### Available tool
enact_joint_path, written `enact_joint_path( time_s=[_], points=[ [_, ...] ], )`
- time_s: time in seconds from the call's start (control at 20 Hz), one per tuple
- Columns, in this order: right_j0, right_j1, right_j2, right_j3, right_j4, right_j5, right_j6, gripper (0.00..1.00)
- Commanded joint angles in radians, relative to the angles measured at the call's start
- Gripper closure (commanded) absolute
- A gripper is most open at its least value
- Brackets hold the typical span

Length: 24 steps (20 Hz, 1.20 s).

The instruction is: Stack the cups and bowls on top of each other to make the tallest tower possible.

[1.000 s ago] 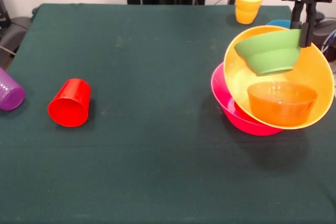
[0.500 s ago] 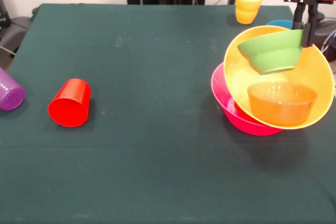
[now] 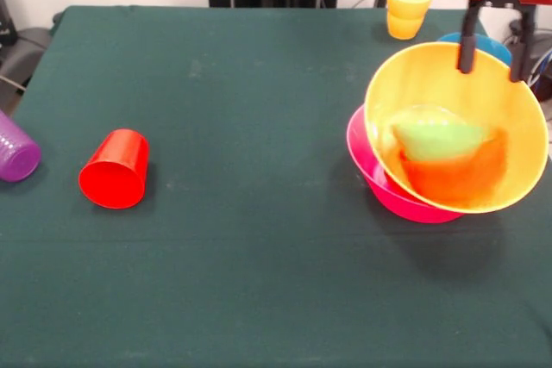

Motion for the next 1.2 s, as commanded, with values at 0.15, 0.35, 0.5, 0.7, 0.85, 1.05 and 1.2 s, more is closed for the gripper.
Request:
enact_joint_path(
  time_s=[0.15,0.35,0.5,0.7,0.85,1.05,1.2],
  points=[
    [0.027,0.039,0.078,0.061,0.027,0.042,0.186,0.00],
    [0.027,0.038,0.078,0.060,0.029,0.050,0.186,0.00],
    [0.030,0.038,0.074,0.060,0.031,0.055,0.190,0.00],
    [0.036,0.031,0.065,0.059,0.034,0.071,0.195,0.00],
    [0.042,0.010,0.047,0.055,0.030,0.123,0.195,0.00],
    [0.040,-0.039,0.028,0.067,0.021,0.206,0.186,0.00],
    [0.045,-0.075,0.004,0.070,0.007,0.263,0.180,0.00]
  ],
)
